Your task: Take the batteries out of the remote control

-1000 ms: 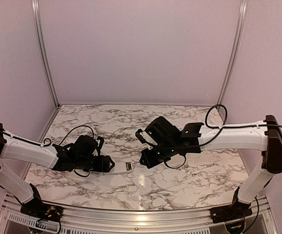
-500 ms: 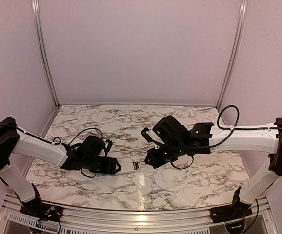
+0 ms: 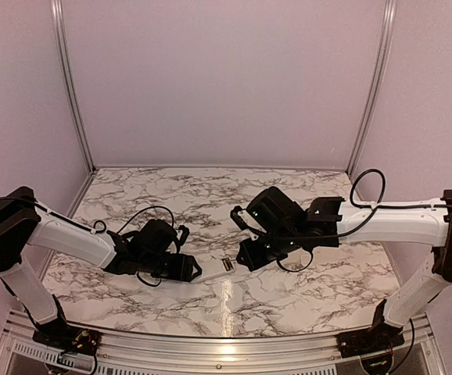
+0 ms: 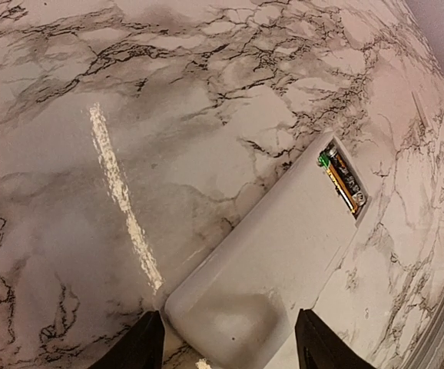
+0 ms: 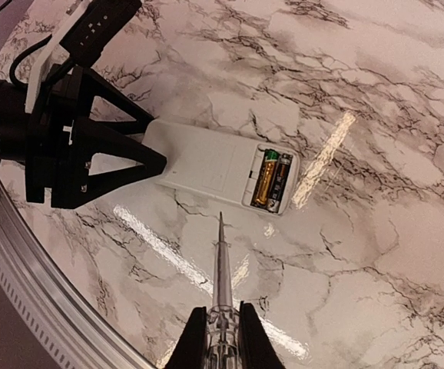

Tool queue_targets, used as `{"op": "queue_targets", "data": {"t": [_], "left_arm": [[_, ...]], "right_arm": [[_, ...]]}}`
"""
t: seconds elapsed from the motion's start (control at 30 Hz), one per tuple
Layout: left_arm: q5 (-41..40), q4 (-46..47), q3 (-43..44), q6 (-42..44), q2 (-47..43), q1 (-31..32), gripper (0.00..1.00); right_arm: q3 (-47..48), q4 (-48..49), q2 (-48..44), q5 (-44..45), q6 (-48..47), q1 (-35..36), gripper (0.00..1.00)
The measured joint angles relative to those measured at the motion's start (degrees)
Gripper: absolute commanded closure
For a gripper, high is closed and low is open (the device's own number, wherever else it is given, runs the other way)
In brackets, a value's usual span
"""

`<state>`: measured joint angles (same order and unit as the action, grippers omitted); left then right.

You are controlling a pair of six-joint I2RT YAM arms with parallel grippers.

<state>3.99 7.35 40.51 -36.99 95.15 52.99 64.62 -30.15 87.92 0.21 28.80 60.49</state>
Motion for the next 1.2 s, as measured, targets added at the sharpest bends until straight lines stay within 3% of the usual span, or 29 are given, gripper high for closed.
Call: {"op": "queue_targets", "data": {"t": [0.6,1.03,1.2], "left_arm": [[-0.4,6.1,0.2,1.9,1.7,0.0,0.49],[-1.3,4.9,13.4,6.7,9.7,0.0,0.49],[-3.0,4.2,14.4,7.2,9.7,0.0,0.44]], "right_arm": [[3.1,-4.3,3.3,2.5,-2.8,-0.7,1.0],[2.5,-4.1,2.5,2.3,-5.2,-3.9,1.0],[1.4,-4.1,0.7,2.3,-5.2,-4.0,1.0]]}}
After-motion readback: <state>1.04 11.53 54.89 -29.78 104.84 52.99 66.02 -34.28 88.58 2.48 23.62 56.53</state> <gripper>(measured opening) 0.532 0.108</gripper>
